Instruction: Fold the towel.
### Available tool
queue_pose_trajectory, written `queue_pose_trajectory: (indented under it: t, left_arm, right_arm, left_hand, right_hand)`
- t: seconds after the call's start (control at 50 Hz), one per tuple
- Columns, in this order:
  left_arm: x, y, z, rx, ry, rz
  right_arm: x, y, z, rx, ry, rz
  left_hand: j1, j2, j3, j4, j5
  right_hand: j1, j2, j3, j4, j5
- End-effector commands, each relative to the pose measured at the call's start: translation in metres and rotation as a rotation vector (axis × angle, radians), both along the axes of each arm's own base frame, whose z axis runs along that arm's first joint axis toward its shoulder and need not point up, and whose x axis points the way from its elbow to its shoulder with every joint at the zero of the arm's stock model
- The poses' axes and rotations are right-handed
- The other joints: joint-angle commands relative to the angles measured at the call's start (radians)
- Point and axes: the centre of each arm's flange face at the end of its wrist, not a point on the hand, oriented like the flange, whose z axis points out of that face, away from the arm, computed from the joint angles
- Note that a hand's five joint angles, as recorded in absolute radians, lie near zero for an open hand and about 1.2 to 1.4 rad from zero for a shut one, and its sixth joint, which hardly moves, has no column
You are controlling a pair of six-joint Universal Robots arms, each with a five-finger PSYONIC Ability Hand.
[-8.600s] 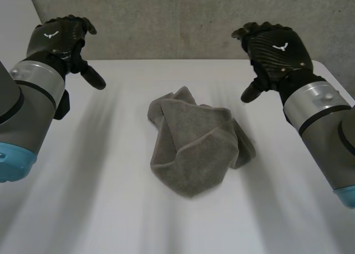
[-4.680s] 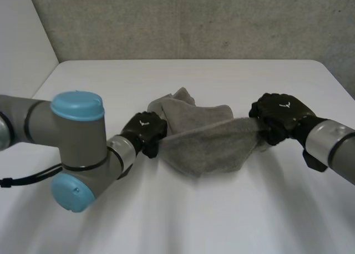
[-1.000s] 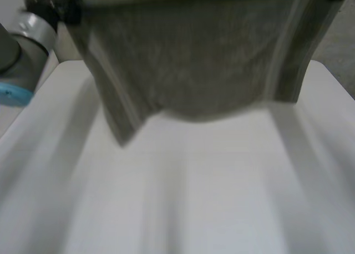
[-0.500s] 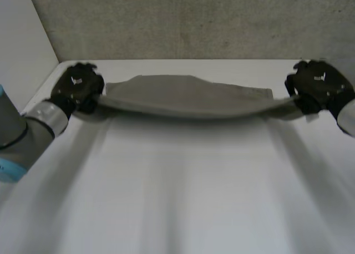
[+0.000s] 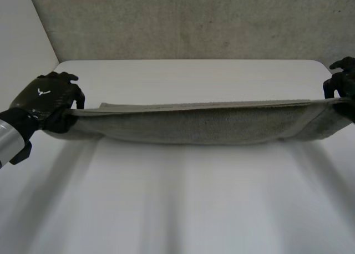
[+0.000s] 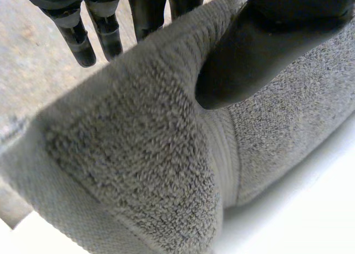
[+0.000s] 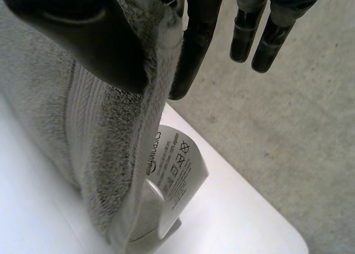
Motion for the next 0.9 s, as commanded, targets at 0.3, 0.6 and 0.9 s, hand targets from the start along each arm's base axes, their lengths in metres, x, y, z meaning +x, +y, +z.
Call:
queue_pose_trajectory:
  t: [0.3, 0.6, 0.9]
  left_arm:
    - [-0.04, -0.109, -0.066, 0.076, -0.036, -0.001]
    - [-0.067, -0.145, -0.101, 0.002, -0.048, 0.034]
    - [-0.076, -0.151, -0.116, -0.004, -0.048, 0.018]
  right_arm:
    - [0.075, -0.081, -0.087, 0.049, 0.19, -0.017]
    - [0.088, -0.135, -0.117, -0.063, 0.125, -0.195]
    - [0.092, -0.147, -0.145, -0.03, 0.138, -0.208]
  left_hand:
    - [0.139, 0.05, -0.048, -0.054, 0.065]
    - [0.139, 0.05, -0.048, -0.054, 0.065]
    - [0.084, -0.005, -0.048, -0.054, 0.01]
  right_hand:
    - [0.075, 0.057, -0.047, -0.076, 0.067]
    - [0.075, 0.057, -0.047, -0.076, 0.067]
    - [0.075, 0.057, -0.047, -0.076, 0.067]
